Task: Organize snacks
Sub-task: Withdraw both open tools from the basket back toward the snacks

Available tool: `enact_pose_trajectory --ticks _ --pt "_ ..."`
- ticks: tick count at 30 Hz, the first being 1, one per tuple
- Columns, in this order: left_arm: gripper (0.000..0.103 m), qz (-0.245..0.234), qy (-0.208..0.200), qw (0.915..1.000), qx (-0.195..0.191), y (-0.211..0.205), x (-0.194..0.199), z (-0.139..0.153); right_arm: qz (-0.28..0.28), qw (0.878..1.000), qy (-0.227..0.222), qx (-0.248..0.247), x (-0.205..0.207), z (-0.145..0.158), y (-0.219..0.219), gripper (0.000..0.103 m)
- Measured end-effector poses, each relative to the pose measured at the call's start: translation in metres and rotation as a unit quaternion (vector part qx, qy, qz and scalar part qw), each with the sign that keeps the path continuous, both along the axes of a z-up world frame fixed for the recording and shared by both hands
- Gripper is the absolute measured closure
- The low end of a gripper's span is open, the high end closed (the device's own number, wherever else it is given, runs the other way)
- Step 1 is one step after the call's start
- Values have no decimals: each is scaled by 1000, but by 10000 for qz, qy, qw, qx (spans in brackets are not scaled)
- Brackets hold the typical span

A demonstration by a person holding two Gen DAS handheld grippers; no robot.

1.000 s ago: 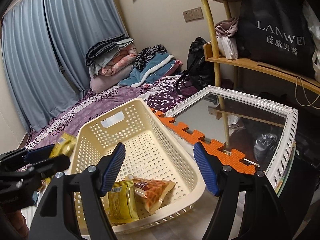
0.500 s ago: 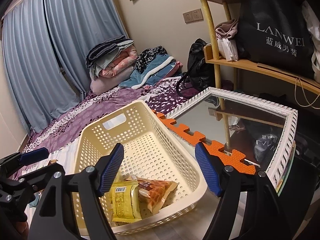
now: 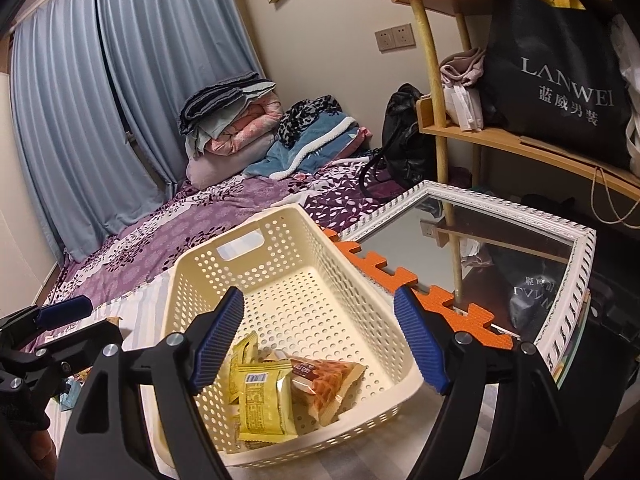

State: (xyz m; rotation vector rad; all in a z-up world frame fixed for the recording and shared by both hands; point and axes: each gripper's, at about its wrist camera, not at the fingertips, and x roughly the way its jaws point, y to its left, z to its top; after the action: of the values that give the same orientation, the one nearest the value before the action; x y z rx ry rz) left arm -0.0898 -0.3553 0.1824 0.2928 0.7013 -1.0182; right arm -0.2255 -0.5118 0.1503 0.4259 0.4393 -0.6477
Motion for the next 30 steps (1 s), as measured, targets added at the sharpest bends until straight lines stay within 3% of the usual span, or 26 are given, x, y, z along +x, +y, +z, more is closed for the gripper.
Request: enact_pose_trajectory --ticks 18,27,30 --pt "8 855 80 9963 -96 71 31 -2 642 9979 79 -101 37 3 35 22" --pt "8 1500 251 9882 -206 123 54 -11 1106 9935 55 -252 65 13 69 22" --pt "8 1801 142 9834 -176 145 61 -13 1314 9909 127 -274 78 13 83 22"
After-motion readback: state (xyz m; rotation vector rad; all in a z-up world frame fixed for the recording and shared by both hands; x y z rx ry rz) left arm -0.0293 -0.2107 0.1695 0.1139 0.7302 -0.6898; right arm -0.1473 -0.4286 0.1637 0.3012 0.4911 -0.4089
